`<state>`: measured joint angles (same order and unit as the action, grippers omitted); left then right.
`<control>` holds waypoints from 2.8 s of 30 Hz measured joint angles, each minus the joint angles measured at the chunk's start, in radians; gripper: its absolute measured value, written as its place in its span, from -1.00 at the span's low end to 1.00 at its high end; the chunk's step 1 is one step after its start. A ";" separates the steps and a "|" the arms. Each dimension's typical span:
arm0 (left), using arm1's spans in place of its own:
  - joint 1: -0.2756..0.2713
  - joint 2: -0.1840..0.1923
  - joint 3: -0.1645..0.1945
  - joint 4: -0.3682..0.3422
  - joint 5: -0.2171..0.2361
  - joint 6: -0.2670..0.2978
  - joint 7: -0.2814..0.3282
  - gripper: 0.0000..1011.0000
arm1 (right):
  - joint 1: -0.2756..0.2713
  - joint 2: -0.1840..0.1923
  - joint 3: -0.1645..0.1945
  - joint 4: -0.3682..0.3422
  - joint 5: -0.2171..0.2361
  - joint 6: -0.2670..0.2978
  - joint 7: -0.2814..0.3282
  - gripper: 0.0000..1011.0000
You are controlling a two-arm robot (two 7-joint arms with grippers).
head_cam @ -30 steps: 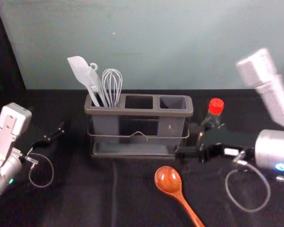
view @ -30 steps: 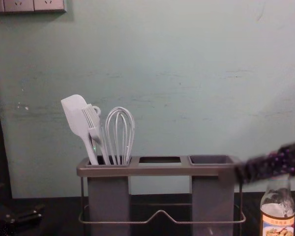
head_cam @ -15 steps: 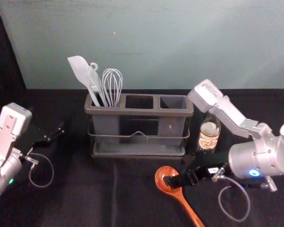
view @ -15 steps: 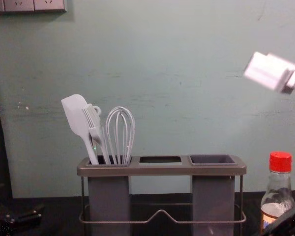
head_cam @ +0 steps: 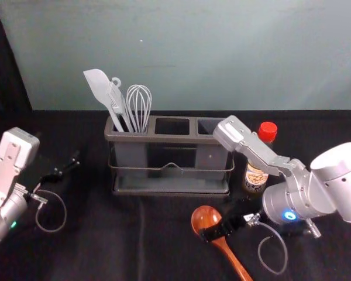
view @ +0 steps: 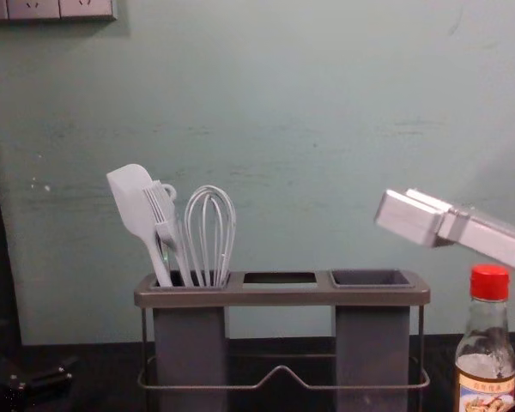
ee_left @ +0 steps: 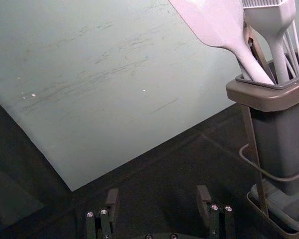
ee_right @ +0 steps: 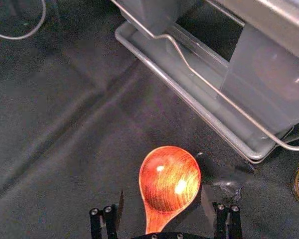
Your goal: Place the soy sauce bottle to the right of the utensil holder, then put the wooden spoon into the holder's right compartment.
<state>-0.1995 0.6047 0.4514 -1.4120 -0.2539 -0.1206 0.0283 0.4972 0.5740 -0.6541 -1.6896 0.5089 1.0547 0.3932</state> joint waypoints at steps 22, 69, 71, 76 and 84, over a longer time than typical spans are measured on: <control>0.000 0.000 0.000 0.000 0.000 0.000 0.000 1.00 | 0.020 -0.067 -0.003 0.085 -0.063 0.006 0.016 0.98; 0.000 0.000 0.000 0.000 0.000 0.000 0.000 1.00 | 0.097 -0.127 -0.091 0.135 -0.235 0.042 0.085 0.98; 0.000 0.000 0.000 0.000 0.000 0.000 0.000 1.00 | 0.097 -0.129 -0.092 0.137 -0.240 0.043 0.087 0.98; 0.000 0.000 0.000 0.000 0.000 0.000 0.000 1.00 | 0.095 -0.134 -0.092 0.138 -0.255 0.047 0.093 0.98; 0.000 0.000 0.000 0.000 0.000 0.000 0.000 1.00 | 0.088 -0.140 -0.088 0.141 -0.270 0.049 0.103 0.98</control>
<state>-0.1995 0.6047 0.4514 -1.4120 -0.2539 -0.1206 0.0283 0.5852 0.4343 -0.7416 -1.5481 0.2388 1.1037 0.4960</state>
